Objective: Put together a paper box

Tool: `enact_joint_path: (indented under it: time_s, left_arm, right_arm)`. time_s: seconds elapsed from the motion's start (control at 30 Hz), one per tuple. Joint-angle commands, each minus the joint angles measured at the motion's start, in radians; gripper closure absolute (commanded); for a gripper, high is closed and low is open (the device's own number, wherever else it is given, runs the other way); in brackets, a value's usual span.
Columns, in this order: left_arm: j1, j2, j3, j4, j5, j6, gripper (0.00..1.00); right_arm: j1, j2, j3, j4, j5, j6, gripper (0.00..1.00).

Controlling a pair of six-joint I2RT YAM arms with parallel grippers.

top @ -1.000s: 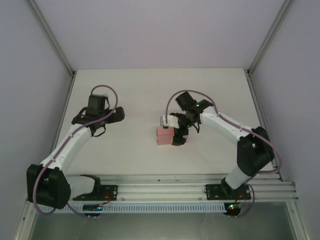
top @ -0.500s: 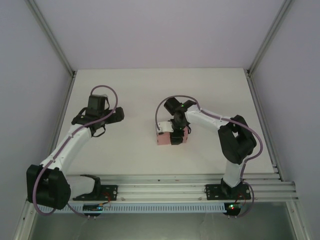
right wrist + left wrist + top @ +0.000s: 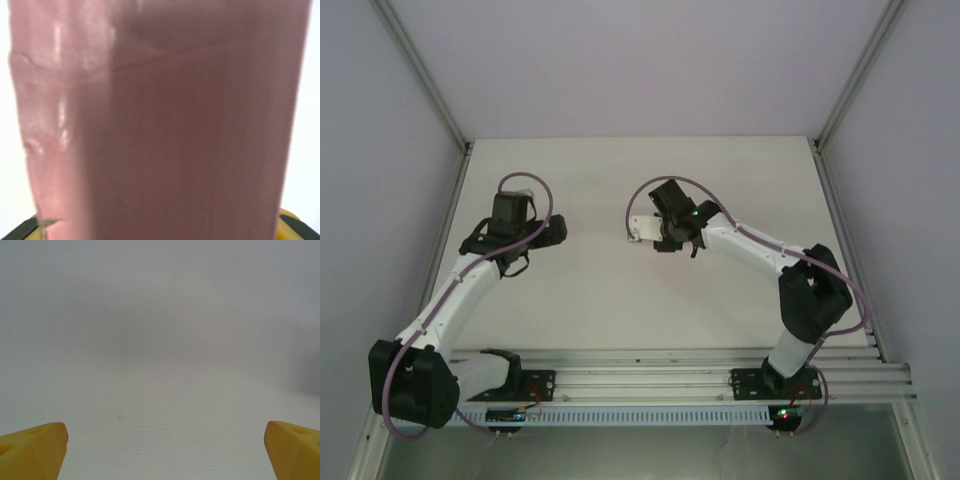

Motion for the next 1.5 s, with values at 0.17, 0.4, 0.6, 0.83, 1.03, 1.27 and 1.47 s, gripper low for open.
enact_joint_path:
  time_s: [0.17,0.4,0.6,0.83,1.03,1.27,1.47]
  left_arm:
    - [0.004,-0.018,-0.007,0.008,-0.016,0.006,0.0]
    - [0.004,-0.025,-0.018,0.014,-0.018,0.005,0.0]
    - [0.004,-0.026,-0.018,0.016,-0.016,0.009,0.0]
    - [0.004,-0.028,-0.017,0.018,-0.011,0.008,0.0]
    - [0.005,-0.029,-0.008,0.018,-0.006,0.015,0.01]
    - [0.004,-0.047,-0.057,0.11,-0.066,0.044,0.01]
    - [0.012,-0.052,-0.249,0.474,-0.235,0.158,0.01]
  right_arm:
    - [-0.026,0.2,-0.025,0.535,0.193,-0.139,0.72]
    - [-0.033,0.326,-0.023,0.613,0.175,-0.173,0.66]
    - [-0.025,0.32,-0.075,0.558,0.14,-0.174,0.46]
    - [-0.005,0.217,-0.022,0.252,0.075,-0.039,0.03]
    - [0.002,0.096,0.081,-0.058,-0.074,0.101,0.01]
    - [-0.101,-0.155,0.037,-0.019,-0.109,0.455,0.02]
    - [-0.341,-0.373,-0.269,0.22,-0.036,0.757,0.01]
